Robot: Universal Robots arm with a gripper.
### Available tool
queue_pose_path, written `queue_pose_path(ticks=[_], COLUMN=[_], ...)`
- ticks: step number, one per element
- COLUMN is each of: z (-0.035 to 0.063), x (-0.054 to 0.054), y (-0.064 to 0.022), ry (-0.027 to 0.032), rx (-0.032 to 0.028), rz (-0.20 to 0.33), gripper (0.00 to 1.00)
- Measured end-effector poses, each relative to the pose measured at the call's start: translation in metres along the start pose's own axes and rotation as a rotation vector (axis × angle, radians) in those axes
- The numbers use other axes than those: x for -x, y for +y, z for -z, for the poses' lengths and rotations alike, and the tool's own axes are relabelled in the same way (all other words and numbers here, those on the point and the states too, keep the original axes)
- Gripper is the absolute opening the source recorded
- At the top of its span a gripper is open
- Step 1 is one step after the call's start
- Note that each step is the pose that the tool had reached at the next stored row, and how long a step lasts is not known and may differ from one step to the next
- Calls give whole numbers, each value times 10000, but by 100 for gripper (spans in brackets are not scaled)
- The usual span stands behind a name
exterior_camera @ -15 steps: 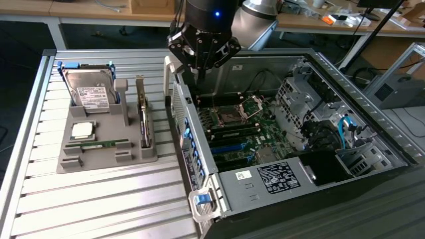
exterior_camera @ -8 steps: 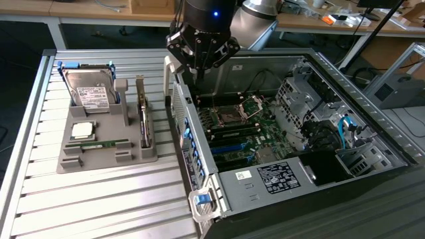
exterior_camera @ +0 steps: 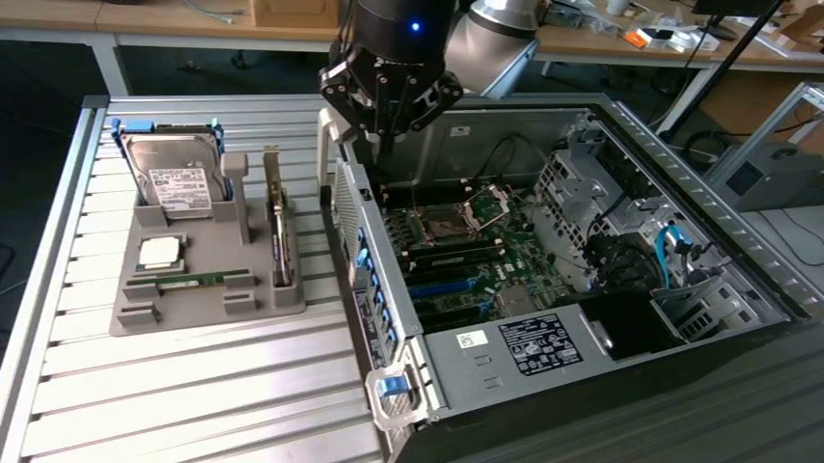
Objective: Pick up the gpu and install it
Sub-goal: 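Reach for the gpu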
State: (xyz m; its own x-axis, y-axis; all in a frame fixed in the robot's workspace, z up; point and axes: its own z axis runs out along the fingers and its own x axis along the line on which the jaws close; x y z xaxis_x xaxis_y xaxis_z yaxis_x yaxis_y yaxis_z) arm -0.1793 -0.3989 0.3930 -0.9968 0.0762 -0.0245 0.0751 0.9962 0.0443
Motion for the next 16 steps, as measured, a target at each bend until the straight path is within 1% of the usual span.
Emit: queue_pose_path(ticks=[11,16], z=[1,2], x=[-33,-69], y=[-2,-5], ry=[0,0], rx=[0,-1], rz=[-1,0], gripper=[11,11])
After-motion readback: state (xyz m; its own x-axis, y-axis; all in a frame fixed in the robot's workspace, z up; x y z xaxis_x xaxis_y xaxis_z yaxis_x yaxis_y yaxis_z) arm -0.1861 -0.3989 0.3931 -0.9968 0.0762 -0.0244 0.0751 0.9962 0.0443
